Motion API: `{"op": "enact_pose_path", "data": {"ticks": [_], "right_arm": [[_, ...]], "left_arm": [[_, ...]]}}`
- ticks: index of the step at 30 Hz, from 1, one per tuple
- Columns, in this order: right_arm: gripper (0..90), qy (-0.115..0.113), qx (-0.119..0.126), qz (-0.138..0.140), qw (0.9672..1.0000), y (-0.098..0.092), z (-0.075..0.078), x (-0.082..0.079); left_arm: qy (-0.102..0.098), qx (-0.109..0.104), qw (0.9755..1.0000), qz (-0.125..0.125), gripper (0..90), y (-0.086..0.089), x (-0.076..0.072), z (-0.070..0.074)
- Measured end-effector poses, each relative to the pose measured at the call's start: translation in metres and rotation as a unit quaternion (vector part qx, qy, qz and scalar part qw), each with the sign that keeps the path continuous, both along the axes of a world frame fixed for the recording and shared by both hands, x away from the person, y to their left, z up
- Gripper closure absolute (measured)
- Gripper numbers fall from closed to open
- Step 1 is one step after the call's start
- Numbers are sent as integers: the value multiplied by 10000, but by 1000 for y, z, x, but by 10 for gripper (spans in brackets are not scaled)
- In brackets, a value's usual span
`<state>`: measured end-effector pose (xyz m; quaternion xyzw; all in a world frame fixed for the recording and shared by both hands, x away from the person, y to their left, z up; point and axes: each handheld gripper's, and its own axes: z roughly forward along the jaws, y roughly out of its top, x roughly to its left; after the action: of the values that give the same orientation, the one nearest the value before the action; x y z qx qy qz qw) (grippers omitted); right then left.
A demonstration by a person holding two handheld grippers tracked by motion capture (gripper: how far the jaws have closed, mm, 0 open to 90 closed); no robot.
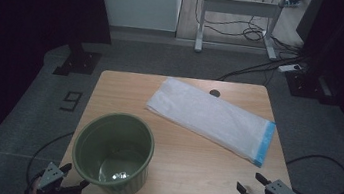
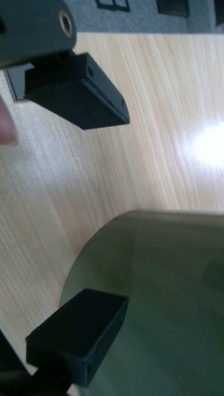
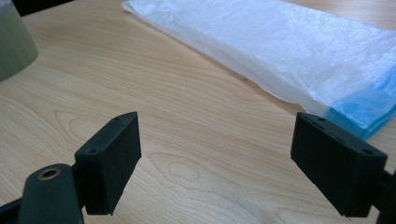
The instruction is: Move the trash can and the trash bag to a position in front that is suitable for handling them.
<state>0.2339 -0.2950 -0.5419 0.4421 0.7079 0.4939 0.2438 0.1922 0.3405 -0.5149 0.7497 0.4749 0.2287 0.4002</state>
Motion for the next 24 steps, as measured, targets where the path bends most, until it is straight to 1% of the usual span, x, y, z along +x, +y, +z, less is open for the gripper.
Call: {"op": "enact_pose_path", "data": {"ticks": [5, 9, 13, 14, 15, 16, 17, 18, 19, 20, 21, 22, 23, 24], "right_arm": [[157, 6, -39, -42, 10000, -5, -1, -1], [159, -8, -9, -59, 10000, -7, 0, -1], [159, 11, -13, -73, 10000, -9, -1, 0], [159, 20, -20, -68, 10000, -9, -1, 0], [159, 22, -28, -46, 10000, -8, -2, 0], [159, 22, -28, -46, 10000, -8, -2, 0], [159, 21, -42, -37, 10000, -7, -2, 0], [159, 21, -42, -37, 10000, -7, -2, 0], [159, 22, -67, -25, 10000, -6, -2, 0], [159, 22, -67, -25, 10000, -6, -2, 0], [159, 17, -88, -26, 10000, -6, -2, 0], [159, 17, -88, -26, 10000, -6, -2, 0], [160, 12, -93, -21, 10000, -6, -2, 0], [160, 12, -93, -21, 10000, -6, -2, 0]], "left_arm": [[-48, -21, 10000, -83, 96, 0, -3, 3], [-107, -47, 9998, -165, 87, -1, -5, 6], [-226, -197, 9987, -403, 81, 1, -9, 13], [-256, -263, 9980, -514, 82, 1, -11, 16], [-303, -423, 9954, -808, 78, 0, -14, 20], [-303, -423, 9954, -808, 78, 0, -14, 20], [-350, -496, 9937, -947, 78, -2, -15, 23], [-387, -536, 9925, -1033, 78, -4, -15, 25], [-446, -558, 9895, -1254, 77, -10, -16, 30], [-446, -558, 9895, -1254, 77, -10, -16, 30], [-478, -536, 9881, -1359, 78, -15, -16, 32], [-495, -523, 9872, -1422, 78, -17, -16, 34], [-525, -463, 9855, -1547, 78, -24, -16, 38], [-525, -463, 9855, -1547, 78, -24, -16, 38]]}}
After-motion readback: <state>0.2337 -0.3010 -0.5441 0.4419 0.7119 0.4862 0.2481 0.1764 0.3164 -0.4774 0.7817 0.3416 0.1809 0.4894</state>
